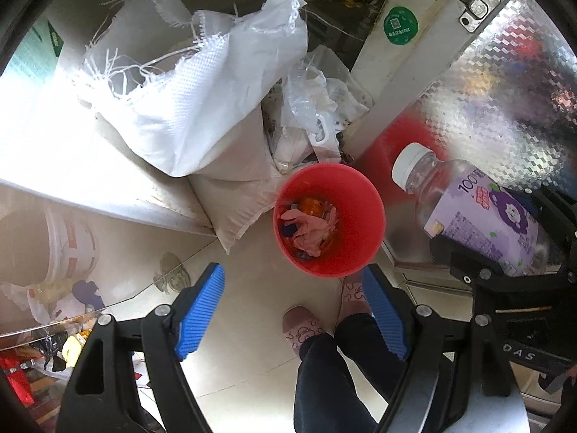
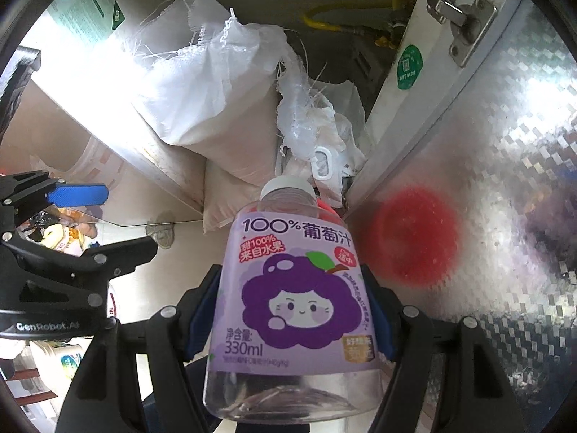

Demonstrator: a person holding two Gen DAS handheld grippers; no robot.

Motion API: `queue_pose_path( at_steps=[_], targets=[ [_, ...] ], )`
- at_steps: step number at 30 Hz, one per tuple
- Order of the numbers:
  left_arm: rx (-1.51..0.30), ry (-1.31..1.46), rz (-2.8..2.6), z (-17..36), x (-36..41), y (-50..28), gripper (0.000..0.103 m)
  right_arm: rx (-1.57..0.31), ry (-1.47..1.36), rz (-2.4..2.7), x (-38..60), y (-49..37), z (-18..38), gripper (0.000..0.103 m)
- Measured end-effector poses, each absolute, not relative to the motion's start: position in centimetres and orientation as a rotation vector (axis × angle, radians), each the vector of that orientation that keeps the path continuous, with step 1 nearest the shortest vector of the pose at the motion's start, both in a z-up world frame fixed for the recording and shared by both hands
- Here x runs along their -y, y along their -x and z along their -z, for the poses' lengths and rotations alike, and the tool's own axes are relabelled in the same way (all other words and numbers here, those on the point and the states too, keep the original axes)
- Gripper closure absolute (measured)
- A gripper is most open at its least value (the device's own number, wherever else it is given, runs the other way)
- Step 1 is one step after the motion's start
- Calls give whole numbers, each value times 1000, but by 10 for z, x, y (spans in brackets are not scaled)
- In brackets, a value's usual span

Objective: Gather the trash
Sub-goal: 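Open the right tool to drop the grape juice bottle into the bin, then raise both tools back up above the counter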

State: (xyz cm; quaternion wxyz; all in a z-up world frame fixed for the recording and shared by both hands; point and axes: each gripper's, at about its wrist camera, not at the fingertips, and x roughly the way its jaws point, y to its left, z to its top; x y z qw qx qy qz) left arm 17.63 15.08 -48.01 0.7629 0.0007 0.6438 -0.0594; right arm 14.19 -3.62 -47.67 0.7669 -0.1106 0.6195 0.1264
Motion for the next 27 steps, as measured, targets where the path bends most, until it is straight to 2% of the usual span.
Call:
queue_pose_path(
  at_steps=[6, 12, 27],
  targets=[
    [-1408, 16, 128, 472, -154, -170, 24, -1314, 278, -258, 31, -138, 470, 25],
    [-1386, 17, 119, 442, -155, -159, 24, -1293, 277, -265, 30, -131, 441, 24],
    [-1276, -36, 160, 273, -144, -140, 24, -1173, 230, -216, 30, -112, 278, 24]
  ],
)
